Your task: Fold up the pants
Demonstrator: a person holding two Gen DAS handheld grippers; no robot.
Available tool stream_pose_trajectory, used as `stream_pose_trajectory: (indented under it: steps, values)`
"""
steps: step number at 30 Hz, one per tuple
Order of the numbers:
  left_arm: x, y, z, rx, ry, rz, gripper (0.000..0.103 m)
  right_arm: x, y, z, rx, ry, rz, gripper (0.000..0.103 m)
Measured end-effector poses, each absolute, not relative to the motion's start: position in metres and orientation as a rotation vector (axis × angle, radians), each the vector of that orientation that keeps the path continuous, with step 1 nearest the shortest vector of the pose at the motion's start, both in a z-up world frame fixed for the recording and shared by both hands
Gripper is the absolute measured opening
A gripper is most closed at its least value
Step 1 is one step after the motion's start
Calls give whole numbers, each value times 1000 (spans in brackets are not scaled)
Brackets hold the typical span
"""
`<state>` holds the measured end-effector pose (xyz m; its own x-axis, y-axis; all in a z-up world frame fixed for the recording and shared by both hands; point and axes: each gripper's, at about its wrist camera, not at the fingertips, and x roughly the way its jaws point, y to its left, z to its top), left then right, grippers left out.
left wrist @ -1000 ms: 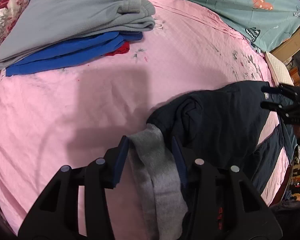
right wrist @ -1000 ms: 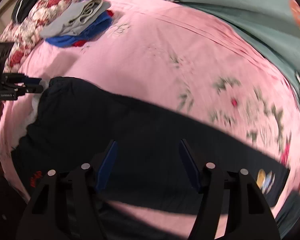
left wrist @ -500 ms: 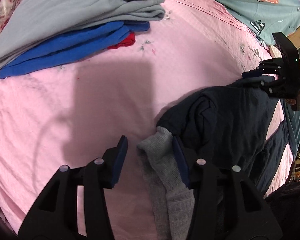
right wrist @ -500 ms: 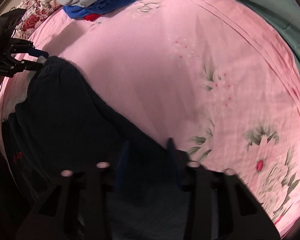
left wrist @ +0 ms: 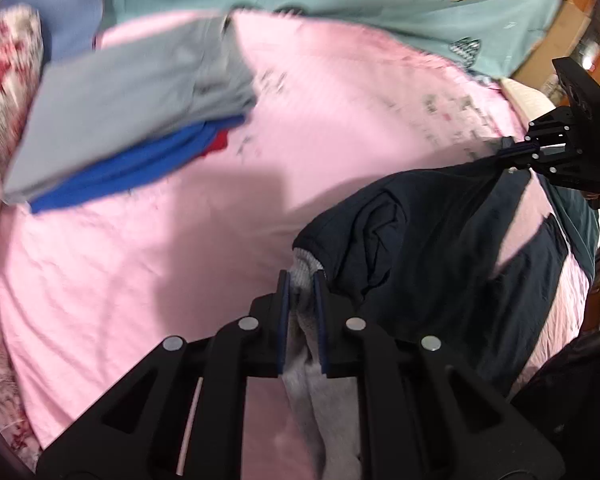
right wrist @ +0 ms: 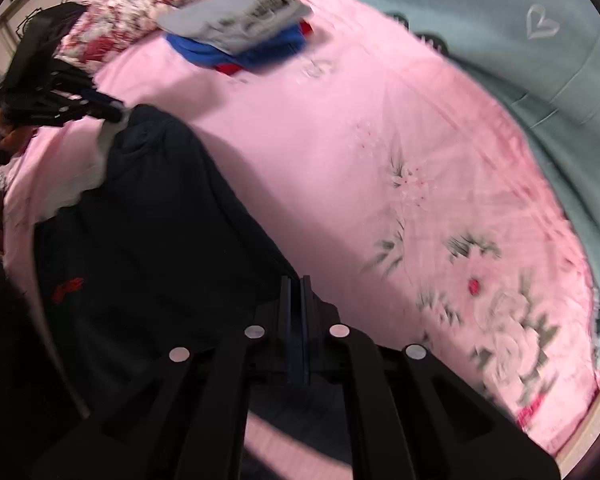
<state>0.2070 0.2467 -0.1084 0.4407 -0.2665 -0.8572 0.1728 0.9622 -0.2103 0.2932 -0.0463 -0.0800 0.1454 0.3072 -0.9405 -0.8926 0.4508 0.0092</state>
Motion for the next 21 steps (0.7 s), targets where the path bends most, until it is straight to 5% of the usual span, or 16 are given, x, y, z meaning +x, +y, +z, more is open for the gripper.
stream_pose_trajectory:
  steps: [9, 21]
  values:
    - [115, 215, -53, 40, 990, -382, 11, 150, -90, -34, -679, 1101, 1050, 3]
    - [37, 198, -156, 44, 1218, -334, 13, 64, -100, -158, -566, 1325, 970, 4]
